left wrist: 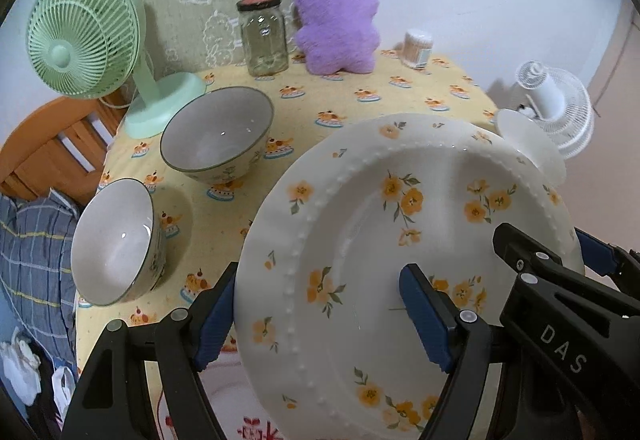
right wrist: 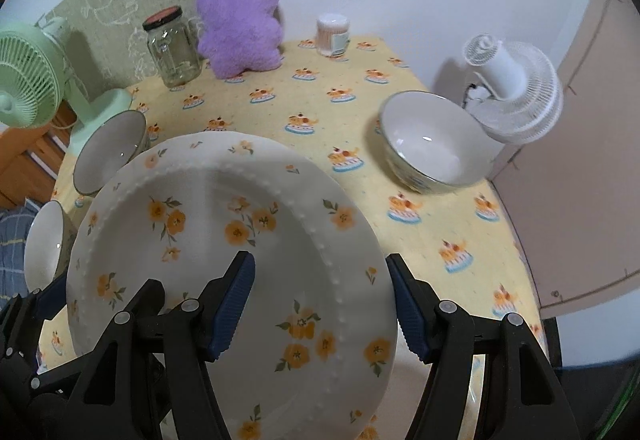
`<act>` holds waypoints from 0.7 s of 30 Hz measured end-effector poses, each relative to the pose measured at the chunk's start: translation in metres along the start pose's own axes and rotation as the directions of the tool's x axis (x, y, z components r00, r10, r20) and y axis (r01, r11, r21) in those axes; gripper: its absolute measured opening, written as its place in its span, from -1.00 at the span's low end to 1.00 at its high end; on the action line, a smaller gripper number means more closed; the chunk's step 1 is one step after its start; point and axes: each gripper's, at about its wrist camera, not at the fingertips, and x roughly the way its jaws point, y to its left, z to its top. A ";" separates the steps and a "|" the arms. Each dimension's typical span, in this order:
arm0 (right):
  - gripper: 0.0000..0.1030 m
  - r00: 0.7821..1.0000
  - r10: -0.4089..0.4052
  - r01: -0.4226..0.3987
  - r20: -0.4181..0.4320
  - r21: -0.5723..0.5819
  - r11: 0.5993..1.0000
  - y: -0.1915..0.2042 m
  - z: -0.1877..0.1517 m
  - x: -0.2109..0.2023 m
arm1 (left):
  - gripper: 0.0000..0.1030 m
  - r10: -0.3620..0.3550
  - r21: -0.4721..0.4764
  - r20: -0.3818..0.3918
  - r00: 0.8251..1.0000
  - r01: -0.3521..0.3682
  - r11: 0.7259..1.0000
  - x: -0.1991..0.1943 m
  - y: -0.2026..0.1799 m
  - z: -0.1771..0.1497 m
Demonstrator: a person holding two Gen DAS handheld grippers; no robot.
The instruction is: Organize plates and bowls
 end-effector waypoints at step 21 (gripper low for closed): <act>0.35 0.999 -0.015 0.013 -0.037 -0.043 0.999 -0.060 -0.078 -0.034 | 0.52 0.004 -0.027 -0.060 0.998 -0.005 1.000 -0.027 -0.060 -0.078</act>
